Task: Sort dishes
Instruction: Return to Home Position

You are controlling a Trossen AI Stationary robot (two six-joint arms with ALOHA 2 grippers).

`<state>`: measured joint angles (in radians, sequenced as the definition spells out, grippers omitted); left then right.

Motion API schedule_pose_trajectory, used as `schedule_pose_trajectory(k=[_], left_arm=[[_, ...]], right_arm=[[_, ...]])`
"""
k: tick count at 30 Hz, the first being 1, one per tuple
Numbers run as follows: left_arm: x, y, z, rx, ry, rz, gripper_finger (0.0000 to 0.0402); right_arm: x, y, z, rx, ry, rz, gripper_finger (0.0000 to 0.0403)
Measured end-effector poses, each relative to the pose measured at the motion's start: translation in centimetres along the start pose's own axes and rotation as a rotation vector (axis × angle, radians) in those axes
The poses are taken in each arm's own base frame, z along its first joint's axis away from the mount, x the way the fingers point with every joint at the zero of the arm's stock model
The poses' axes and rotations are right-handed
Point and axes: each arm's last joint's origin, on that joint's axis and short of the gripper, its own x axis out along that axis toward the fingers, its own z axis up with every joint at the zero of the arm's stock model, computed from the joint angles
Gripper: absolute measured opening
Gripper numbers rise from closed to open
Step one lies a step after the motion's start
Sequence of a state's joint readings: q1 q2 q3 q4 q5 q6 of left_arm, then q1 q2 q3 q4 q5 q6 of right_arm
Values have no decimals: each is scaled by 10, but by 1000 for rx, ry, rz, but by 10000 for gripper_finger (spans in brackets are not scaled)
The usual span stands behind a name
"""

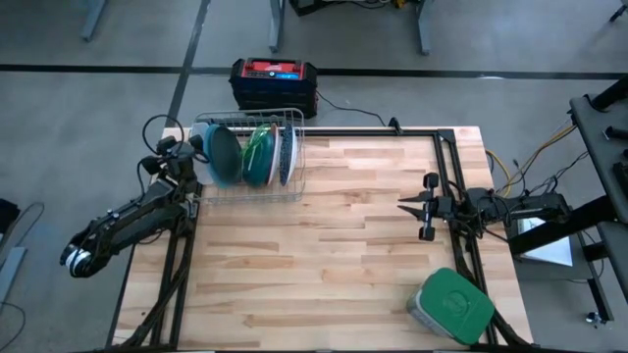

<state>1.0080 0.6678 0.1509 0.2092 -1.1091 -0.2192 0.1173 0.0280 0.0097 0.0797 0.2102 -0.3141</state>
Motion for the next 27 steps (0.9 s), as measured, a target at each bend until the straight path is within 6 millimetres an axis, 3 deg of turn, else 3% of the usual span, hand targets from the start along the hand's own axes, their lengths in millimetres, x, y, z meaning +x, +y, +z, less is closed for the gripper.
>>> schedule_pose_trajectory(k=[15,27], left_arm=[[0,0,0,0,0,0,0],[0,0,0,0,0,0,0]], right_arm=[[0,0,0,0,-1,0,39],[0,0,0,0,0,0,59]])
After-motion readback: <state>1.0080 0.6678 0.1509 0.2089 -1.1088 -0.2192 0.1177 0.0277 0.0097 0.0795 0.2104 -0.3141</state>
